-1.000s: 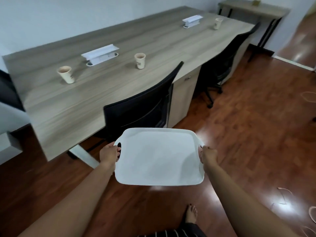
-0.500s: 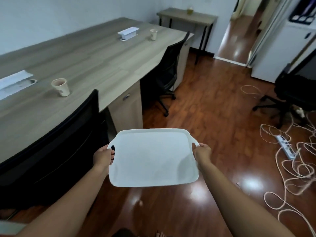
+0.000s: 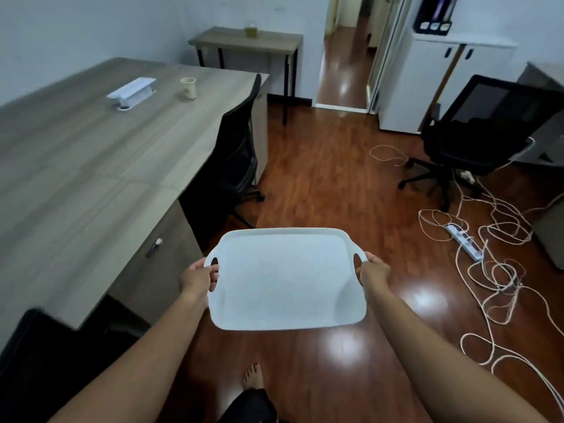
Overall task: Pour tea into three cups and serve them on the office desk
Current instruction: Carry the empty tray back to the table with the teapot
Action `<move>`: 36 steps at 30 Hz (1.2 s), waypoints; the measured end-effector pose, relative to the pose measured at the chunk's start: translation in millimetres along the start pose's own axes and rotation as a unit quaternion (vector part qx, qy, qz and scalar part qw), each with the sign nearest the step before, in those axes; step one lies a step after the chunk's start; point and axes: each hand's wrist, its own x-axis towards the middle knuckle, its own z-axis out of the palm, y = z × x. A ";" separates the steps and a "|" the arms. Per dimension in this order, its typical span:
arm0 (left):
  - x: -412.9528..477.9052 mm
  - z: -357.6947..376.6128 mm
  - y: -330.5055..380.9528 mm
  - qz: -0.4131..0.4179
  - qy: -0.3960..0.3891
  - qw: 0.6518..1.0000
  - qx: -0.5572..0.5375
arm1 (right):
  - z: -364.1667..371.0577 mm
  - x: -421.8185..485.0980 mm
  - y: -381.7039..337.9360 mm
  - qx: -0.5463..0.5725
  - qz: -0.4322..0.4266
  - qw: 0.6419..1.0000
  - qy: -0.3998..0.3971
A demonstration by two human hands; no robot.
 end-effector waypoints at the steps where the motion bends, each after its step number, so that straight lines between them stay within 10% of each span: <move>1: 17.3 12.5 16.0 -0.002 -0.012 1.000 0.004 | 9.9 11.2 -11.9 0.004 -0.002 1.000 0.007; 15: 181.9 185.4 161.6 -0.003 -0.059 0.997 0.046 | 89.1 139.1 -136.1 0.080 0.013 0.988 0.128; 36: 398.6 527.0 332.3 -0.011 -0.042 0.999 0.023 | 182.2 496.7 -389.5 0.049 -0.023 0.997 0.061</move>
